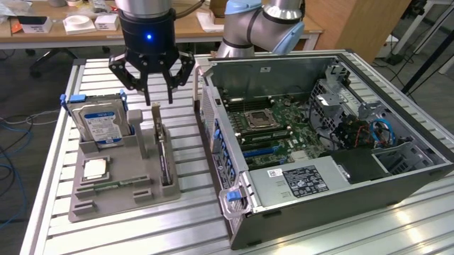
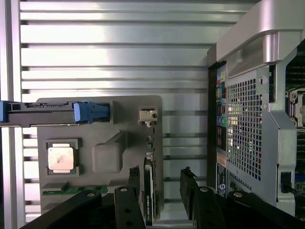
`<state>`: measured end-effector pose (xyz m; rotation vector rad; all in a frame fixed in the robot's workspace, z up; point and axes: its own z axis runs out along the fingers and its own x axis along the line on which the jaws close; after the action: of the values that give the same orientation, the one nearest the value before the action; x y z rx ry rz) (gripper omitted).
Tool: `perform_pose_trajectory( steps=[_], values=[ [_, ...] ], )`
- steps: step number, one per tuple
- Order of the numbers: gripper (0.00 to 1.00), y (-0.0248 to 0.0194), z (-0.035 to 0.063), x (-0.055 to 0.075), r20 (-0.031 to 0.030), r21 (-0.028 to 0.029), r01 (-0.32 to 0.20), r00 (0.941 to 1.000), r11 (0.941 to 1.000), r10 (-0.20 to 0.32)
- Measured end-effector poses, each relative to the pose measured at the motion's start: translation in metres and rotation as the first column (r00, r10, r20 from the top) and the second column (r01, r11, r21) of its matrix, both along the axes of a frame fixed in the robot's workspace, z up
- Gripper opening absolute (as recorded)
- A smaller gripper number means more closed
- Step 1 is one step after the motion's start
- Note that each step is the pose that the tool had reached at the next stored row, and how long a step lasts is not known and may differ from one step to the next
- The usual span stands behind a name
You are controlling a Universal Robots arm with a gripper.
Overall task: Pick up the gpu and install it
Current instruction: 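Pick up the gpu and move the gpu toward the slot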
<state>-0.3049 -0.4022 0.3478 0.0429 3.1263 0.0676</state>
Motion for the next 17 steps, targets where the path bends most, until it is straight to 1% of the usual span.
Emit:
perform_pose_trajectory(
  steps=[17],
  values=[
    [0.47,0.0,-0.0081,0.0,0.0,-0.0006,0.0,1.0,1.0,0.0]
  ],
)
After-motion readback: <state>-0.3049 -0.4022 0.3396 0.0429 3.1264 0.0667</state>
